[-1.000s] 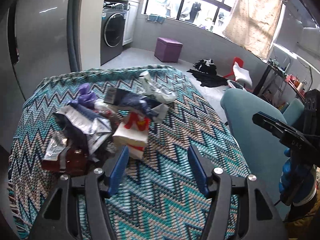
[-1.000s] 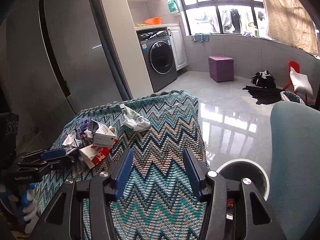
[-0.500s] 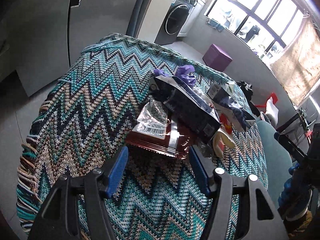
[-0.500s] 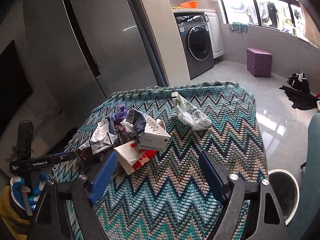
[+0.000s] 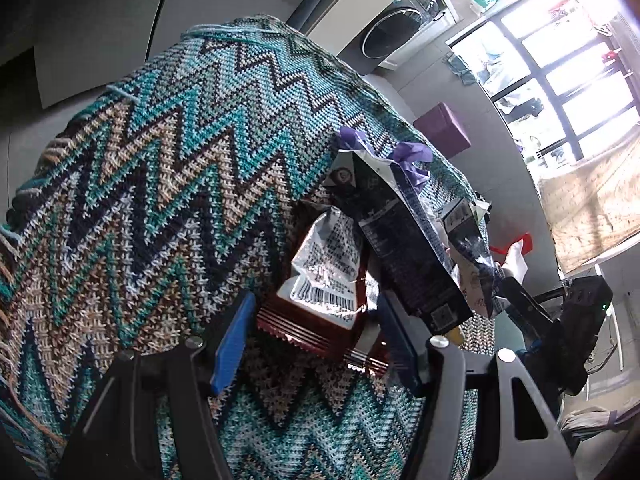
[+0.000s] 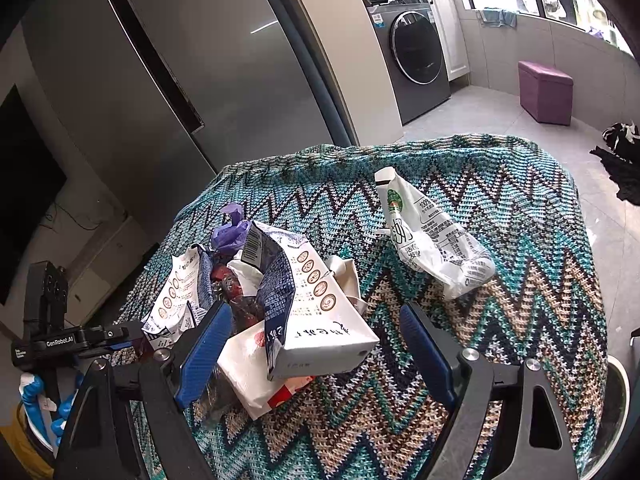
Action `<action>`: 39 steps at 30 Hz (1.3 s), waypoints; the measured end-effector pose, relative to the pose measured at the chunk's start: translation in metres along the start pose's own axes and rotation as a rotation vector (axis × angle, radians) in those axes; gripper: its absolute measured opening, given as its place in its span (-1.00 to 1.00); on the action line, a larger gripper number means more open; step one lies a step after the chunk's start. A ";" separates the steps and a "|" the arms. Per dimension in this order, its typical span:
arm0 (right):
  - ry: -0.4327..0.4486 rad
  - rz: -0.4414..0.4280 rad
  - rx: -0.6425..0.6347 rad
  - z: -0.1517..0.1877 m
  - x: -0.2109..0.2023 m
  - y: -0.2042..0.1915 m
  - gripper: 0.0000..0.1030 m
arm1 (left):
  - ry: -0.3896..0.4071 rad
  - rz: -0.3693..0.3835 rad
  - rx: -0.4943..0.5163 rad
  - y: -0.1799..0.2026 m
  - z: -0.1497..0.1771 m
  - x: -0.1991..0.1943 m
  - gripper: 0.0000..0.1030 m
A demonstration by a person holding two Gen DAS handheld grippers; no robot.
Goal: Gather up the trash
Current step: 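Grasp the white carton with the right tool while the left tool grasps the dark snack bag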
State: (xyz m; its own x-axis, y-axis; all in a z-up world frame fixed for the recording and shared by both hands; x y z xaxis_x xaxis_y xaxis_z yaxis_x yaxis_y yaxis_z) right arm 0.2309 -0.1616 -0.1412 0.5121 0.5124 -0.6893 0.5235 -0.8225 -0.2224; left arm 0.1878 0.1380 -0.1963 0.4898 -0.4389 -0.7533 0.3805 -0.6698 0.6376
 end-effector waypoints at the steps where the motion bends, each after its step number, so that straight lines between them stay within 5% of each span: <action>1: -0.005 -0.005 0.009 0.001 0.003 0.002 0.64 | -0.004 0.009 -0.007 0.000 0.000 0.002 0.17; 4: -0.017 -0.044 0.043 0.003 0.011 0.006 0.64 | -0.008 0.029 -0.021 0.000 -0.002 0.005 0.13; 6: -0.026 -0.076 0.060 0.005 0.014 0.009 0.58 | -0.014 0.039 -0.022 0.003 -0.006 0.009 -0.09; 9: -0.034 -0.107 0.070 0.009 0.016 0.009 0.14 | -0.016 0.053 -0.024 -0.001 -0.010 0.008 -0.34; 15: 0.006 -0.117 0.054 0.017 0.003 -0.001 0.09 | 0.005 0.098 -0.008 -0.013 -0.002 -0.012 -0.75; 32: 0.166 -0.171 0.107 0.067 -0.099 -0.005 0.04 | 0.114 0.143 0.157 0.019 0.039 -0.092 -0.90; 39: 0.188 -0.179 0.133 0.080 -0.110 -0.006 0.04 | 0.129 0.173 0.210 0.044 0.053 -0.109 -0.90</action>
State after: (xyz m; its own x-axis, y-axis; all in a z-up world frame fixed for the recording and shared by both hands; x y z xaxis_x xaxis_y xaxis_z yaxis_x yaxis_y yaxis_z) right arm 0.1172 -0.2328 -0.1188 0.5438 0.6787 -0.4936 0.5292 -0.7338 -0.4260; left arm 0.1095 0.1246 -0.0951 0.6341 -0.4865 -0.6011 0.1185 -0.7071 0.6972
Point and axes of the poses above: each gripper's, at about its wrist camera, not at the fingertips, and x roughly the way its jaws point, y to its right, z to its underside, the point moved 3 cm from there along x, roughly the way its jaws point, and after that the axes turned 15 degrees about -x, right-handed, at the moved point
